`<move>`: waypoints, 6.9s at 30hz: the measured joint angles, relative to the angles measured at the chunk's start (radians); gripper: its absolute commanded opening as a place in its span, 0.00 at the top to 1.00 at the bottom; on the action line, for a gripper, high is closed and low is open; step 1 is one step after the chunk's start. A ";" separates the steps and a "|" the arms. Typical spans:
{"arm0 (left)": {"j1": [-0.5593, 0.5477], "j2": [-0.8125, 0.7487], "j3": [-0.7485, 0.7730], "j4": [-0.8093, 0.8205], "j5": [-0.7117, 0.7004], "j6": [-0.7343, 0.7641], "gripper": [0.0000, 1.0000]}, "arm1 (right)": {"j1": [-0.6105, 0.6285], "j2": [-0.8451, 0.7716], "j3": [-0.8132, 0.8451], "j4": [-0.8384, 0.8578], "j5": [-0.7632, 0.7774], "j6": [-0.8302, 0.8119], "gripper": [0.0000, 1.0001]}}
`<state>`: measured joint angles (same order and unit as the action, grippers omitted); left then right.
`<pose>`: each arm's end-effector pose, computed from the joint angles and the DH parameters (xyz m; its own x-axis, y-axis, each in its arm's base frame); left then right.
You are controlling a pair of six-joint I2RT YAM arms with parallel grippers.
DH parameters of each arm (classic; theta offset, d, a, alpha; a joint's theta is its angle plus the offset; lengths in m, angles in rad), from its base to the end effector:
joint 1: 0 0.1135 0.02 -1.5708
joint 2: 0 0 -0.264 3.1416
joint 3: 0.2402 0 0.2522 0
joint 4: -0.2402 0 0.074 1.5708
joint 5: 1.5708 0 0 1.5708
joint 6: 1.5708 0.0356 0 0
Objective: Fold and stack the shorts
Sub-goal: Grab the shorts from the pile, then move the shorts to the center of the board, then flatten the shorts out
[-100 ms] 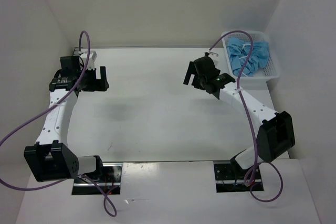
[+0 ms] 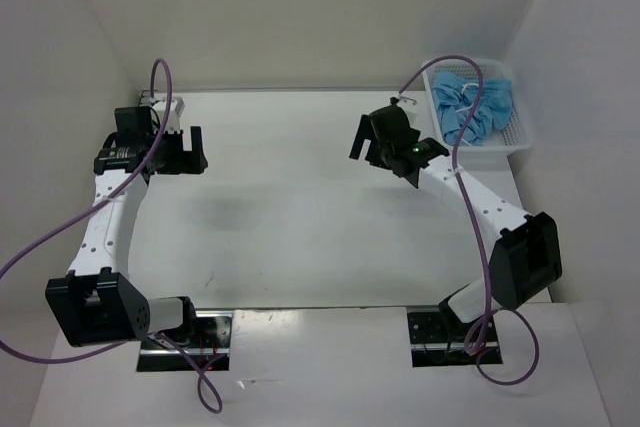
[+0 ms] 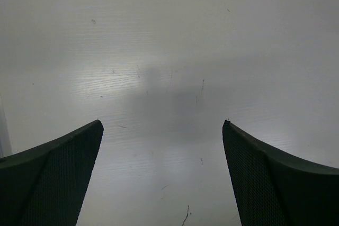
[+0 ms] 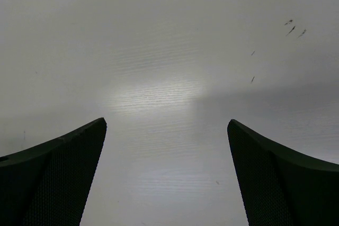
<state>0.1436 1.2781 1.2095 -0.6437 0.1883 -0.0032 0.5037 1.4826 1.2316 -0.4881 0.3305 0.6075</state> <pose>0.2729 0.0327 0.3381 -0.6468 -0.0967 -0.7565 -0.0024 0.9922 -0.1248 0.2933 0.1484 0.3012 -0.6251 0.2720 -0.7316 0.1344 0.9608 0.2424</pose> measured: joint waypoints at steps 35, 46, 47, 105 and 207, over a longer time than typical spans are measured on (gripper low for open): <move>0.000 0.002 -0.003 0.024 -0.039 0.000 0.00 | -0.651 0.668 0.649 0.050 -0.108 -0.242 0.00; 0.000 0.017 -0.003 0.023 -0.081 0.000 0.00 | -0.695 0.981 0.964 -0.041 -0.072 -0.202 0.00; 0.000 0.017 -0.003 0.024 -0.084 0.000 0.00 | -0.698 0.993 0.968 -0.048 -0.068 -0.200 0.03; -0.026 0.015 -0.041 0.066 0.072 -0.001 0.00 | -0.345 -0.081 -0.109 0.066 -0.387 -0.152 0.00; -0.708 -0.454 0.375 0.183 -0.851 -0.001 1.00 | -0.200 -0.272 0.408 0.132 0.198 -0.306 1.00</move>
<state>-0.5644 0.8246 1.5841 -0.4610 -0.6628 -0.0044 0.3035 1.2110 1.6398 -0.3561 0.5289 0.3019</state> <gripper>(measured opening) 0.010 0.008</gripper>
